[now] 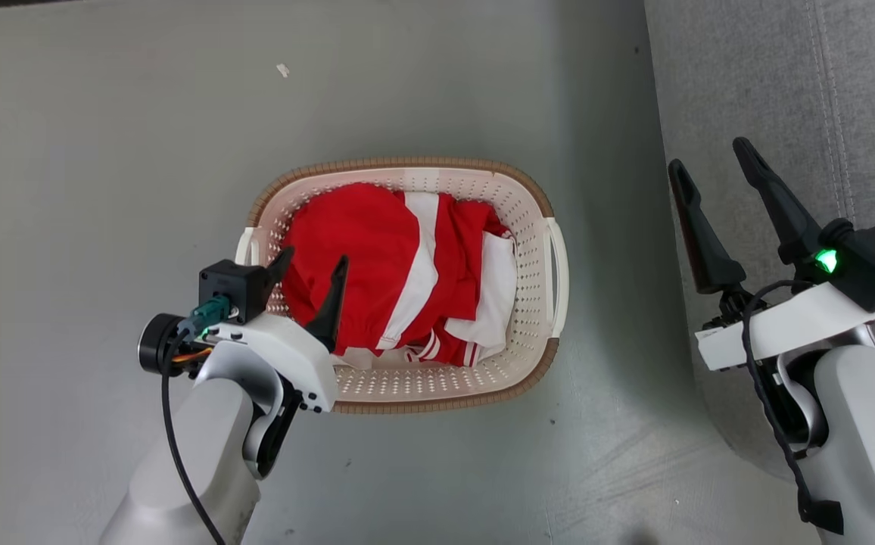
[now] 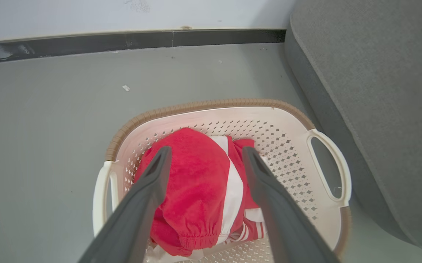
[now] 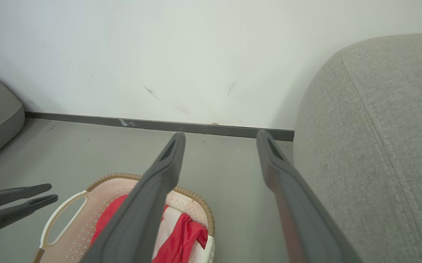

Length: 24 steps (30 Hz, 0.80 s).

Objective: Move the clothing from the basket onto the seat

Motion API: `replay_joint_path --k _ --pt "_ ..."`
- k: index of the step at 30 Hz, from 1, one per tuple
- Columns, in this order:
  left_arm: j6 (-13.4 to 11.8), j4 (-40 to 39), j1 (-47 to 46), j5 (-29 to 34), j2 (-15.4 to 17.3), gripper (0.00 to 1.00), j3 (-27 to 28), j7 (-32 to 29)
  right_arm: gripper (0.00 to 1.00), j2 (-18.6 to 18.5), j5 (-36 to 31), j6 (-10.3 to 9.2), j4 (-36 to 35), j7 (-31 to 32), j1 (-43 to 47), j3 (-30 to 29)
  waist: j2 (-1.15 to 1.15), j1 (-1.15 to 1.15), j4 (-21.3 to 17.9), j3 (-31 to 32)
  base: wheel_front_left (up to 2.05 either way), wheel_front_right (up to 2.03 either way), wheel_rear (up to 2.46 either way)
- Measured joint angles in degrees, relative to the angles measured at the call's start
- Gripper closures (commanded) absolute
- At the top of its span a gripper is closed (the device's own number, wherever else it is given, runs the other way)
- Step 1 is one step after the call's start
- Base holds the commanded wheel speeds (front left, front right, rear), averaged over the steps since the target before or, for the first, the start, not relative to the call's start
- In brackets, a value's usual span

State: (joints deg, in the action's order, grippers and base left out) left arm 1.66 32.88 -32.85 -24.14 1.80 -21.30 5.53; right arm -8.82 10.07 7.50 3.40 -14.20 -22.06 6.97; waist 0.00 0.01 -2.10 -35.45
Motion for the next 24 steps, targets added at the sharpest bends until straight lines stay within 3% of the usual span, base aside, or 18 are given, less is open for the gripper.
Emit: replay_joint_path --k 13,24 --pt "-2.3 2.0 -5.2 0.1 0.0 0.00 -1.2 -1.4 0.00 0.1 0.6 0.00 -0.4 0.0 -3.7 1.4 0.00 0.00 -1.3 -5.0 0.00 0.00 0.00" --pt "-6.2 5.3 -9.5 1.6 0.0 0.00 -2.3 -4.5 0.00 0.5 0.6 0.00 -0.4 -0.1 -6.1 2.6 0.00 0.00 -2.1 -8.2 0.00 0.00 0.00"
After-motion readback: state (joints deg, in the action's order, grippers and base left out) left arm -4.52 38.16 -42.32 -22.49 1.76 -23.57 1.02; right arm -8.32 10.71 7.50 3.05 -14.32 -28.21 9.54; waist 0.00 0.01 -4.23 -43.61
